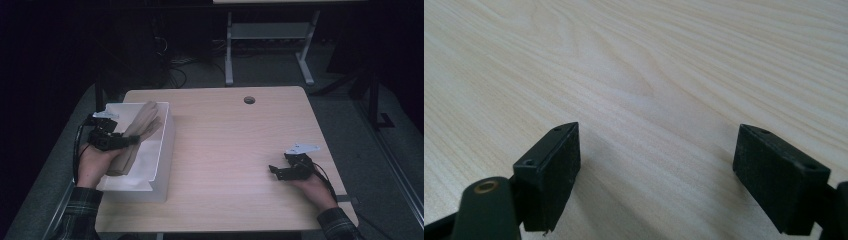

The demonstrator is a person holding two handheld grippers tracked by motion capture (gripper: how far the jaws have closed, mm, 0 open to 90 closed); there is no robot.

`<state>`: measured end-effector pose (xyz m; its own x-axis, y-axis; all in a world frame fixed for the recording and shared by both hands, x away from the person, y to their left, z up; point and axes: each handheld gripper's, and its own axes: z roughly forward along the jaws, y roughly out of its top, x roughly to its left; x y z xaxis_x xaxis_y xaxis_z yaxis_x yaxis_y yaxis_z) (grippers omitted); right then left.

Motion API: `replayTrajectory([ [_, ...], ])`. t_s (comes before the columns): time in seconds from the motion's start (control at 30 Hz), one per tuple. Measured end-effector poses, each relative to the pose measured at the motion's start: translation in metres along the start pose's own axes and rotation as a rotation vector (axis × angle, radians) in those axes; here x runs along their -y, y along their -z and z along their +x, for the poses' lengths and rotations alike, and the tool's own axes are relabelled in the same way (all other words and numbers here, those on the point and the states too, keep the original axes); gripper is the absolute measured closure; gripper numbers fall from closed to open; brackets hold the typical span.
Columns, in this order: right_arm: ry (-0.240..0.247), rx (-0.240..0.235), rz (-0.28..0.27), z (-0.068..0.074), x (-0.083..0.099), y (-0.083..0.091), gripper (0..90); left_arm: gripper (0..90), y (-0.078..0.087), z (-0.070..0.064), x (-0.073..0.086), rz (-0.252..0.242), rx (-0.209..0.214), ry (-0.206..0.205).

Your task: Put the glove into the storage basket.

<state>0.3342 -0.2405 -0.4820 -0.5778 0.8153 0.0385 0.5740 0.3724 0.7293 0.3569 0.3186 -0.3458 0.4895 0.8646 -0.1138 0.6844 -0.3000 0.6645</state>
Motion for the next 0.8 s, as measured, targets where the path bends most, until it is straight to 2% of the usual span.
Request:
replayTrajectory([
  [0.4, 0.001, 0.0, 0.001, 0.0, 0.0, 0.0, 18.8, 64.8, -0.035, 0.004, 0.019, 0.057, -0.007, 0.009],
  [0.8, -0.002, 0.0, 0.001, 0.0, 0.0, 0.0, 18.8, 64.6, -0.058, 0.004, 0.032, 0.111, -0.006, 0.014],
])
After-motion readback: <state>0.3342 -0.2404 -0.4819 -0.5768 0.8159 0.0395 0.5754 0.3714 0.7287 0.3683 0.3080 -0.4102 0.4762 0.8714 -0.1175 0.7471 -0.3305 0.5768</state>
